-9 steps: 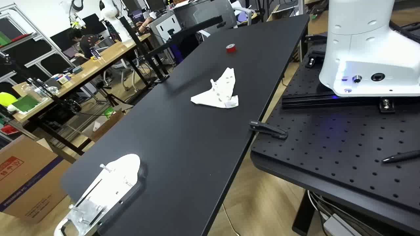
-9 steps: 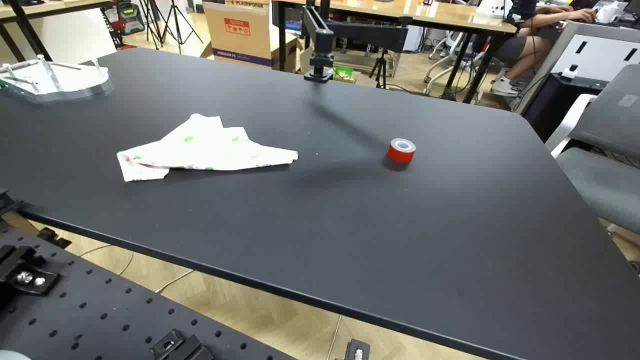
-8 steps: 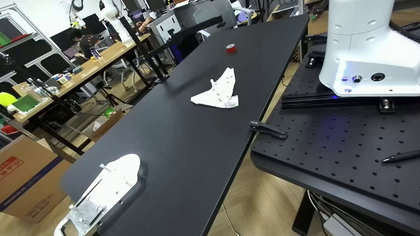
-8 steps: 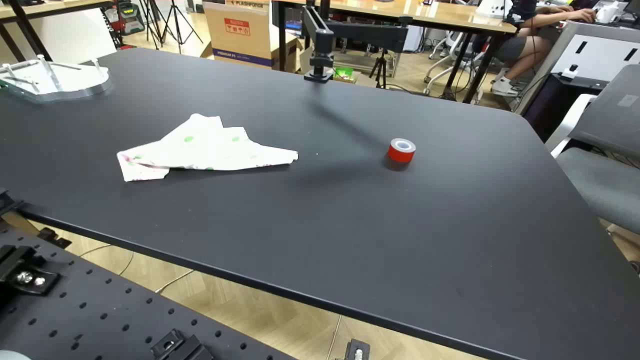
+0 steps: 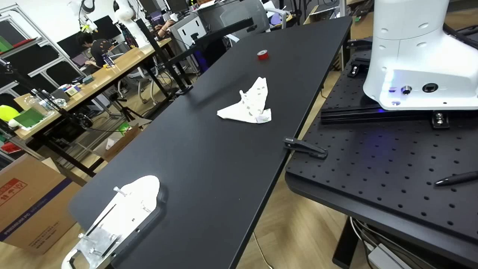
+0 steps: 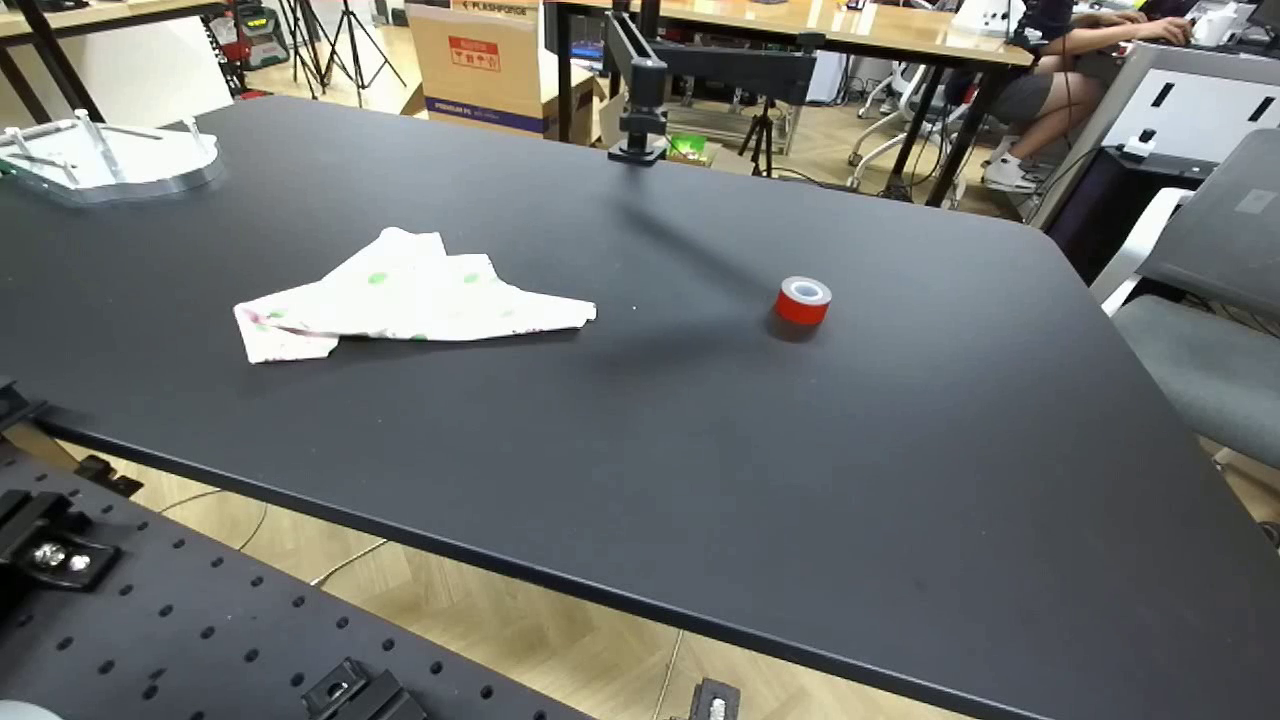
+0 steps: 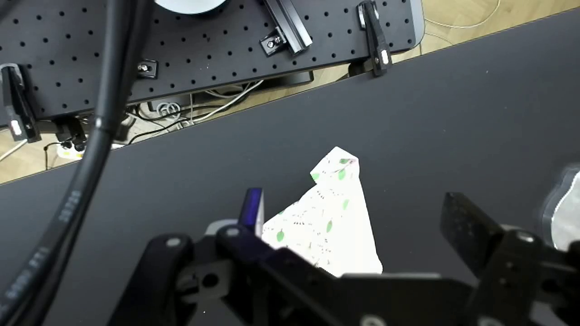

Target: Hang the cloth on the stand

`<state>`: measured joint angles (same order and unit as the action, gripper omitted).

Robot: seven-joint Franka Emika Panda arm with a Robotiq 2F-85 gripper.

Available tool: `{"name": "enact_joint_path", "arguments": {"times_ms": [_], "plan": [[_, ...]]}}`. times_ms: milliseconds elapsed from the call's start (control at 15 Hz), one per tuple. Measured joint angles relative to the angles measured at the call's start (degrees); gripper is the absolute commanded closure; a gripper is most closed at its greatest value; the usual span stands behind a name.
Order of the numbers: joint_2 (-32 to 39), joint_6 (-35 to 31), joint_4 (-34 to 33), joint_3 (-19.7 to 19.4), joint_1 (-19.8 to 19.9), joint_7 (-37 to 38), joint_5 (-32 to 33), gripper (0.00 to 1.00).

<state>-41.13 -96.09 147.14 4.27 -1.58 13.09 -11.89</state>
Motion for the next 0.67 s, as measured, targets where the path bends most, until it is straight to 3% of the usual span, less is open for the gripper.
{"name": "enact_joint_path", "arguments": {"times_ms": [267, 667], "plan": [[0.15, -1.97, 0.14, 0.85, 0.74, 0.1, 1.96, 0.0], [4.94, -18.85, 2.55, 4.57, 3.12, 0.24, 10.74, 0.0]]}}
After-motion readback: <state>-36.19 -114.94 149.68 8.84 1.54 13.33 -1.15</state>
